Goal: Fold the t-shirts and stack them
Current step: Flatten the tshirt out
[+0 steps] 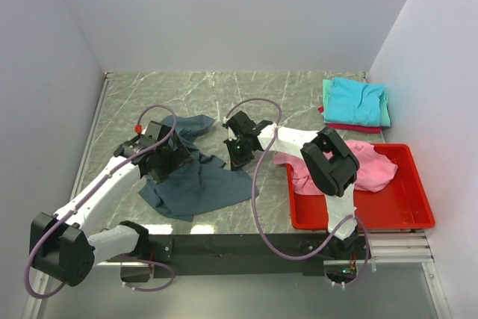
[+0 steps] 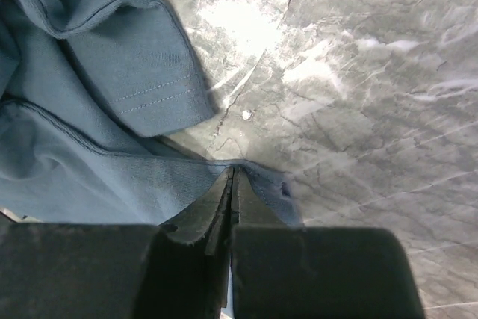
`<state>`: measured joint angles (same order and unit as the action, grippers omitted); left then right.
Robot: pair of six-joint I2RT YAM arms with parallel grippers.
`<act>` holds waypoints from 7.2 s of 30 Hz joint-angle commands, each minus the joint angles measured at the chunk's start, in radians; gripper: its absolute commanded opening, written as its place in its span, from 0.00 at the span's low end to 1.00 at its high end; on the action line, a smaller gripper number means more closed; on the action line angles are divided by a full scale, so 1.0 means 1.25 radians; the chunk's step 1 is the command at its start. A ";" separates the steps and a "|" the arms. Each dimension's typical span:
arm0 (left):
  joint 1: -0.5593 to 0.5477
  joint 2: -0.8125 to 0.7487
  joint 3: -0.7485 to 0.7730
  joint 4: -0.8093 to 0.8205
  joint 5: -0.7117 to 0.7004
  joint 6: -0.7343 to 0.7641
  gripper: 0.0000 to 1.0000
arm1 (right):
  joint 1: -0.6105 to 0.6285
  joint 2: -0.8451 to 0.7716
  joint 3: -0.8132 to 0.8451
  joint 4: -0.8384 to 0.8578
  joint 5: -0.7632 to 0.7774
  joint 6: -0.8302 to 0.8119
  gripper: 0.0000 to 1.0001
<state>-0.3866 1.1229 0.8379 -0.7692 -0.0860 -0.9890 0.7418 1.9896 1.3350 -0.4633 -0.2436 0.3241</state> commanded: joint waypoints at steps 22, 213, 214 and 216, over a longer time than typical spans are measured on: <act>0.003 -0.043 -0.010 -0.020 -0.017 -0.016 0.99 | 0.003 -0.102 -0.083 0.020 0.159 0.040 0.63; 0.600 0.147 1.070 -0.066 0.365 0.050 0.01 | -0.258 -0.535 0.550 -0.200 -0.088 -0.186 0.00; 0.600 0.142 1.084 -0.062 0.369 0.049 0.00 | -0.257 -0.590 0.534 -0.174 -0.123 -0.172 0.00; 0.601 0.130 1.121 -0.057 0.372 0.040 0.00 | -0.258 -0.663 0.499 -0.150 -0.150 -0.155 0.00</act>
<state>0.3599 1.3369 2.1529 -0.9100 0.3431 -0.9043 0.4129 1.3148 1.9835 -0.7773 -0.2852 0.1333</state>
